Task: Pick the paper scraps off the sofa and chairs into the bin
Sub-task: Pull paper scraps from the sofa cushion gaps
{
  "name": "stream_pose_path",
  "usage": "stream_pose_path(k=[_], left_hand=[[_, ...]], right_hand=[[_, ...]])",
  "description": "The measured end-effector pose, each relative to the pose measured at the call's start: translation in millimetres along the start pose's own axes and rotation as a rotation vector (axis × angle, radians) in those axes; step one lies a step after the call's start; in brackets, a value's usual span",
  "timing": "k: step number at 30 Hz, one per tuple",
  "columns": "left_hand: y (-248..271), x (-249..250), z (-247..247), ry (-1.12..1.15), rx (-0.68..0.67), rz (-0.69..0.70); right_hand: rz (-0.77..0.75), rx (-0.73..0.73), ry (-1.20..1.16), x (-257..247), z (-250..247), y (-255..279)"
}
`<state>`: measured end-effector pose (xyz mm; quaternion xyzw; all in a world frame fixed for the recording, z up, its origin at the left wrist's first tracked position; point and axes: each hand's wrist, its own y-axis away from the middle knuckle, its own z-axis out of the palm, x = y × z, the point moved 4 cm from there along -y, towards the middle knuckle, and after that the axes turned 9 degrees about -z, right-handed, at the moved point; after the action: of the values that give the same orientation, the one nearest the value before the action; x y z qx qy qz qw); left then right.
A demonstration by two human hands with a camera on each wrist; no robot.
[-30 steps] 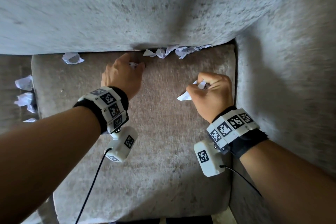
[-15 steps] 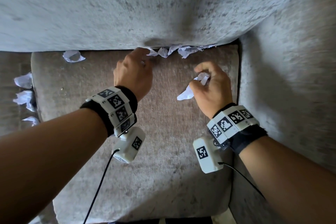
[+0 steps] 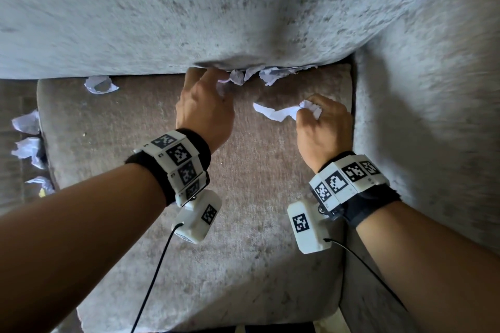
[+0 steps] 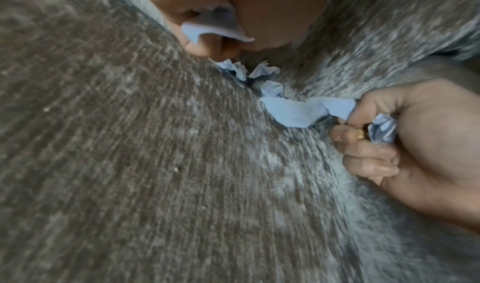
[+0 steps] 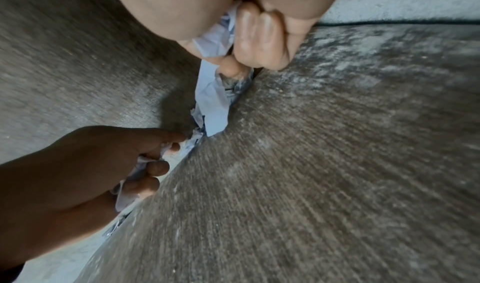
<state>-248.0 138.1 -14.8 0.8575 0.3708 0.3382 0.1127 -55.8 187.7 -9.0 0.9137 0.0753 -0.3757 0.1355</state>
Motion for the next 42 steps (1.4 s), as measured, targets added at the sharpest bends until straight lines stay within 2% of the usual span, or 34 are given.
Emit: stream_pose_path(k=[4, 8, 15, 27, 33, 38, 42], left_hand=[[1.9, 1.1, 5.1, -0.024, -0.020, 0.040], [6.2, 0.0, 16.0, -0.061, -0.096, 0.062], [1.8, 8.6, 24.4, -0.159, -0.154, 0.061], [0.9, 1.5, 25.5, -0.112, -0.054, 0.086], [3.4, -0.6, 17.5, -0.047, -0.045, 0.113], [13.2, -10.8, 8.6, -0.036, -0.056, 0.011], [21.3, -26.1, -2.9, 0.004, -0.054, -0.091]], right_hand=[[0.011, -0.035, 0.009, 2.9, -1.5, -1.6], [0.010, -0.012, -0.001, 4.0, -4.8, -1.4], [-0.018, 0.022, -0.029, 8.2, -8.0, 0.9], [-0.099, 0.020, 0.002, 5.0, -8.6, 0.7], [-0.150, 0.048, 0.047, -5.8, -3.6, -0.6], [-0.106, 0.083, 0.086, -9.4, -2.6, -5.1], [-0.103, 0.030, 0.152, -13.5, 1.5, -8.5]])
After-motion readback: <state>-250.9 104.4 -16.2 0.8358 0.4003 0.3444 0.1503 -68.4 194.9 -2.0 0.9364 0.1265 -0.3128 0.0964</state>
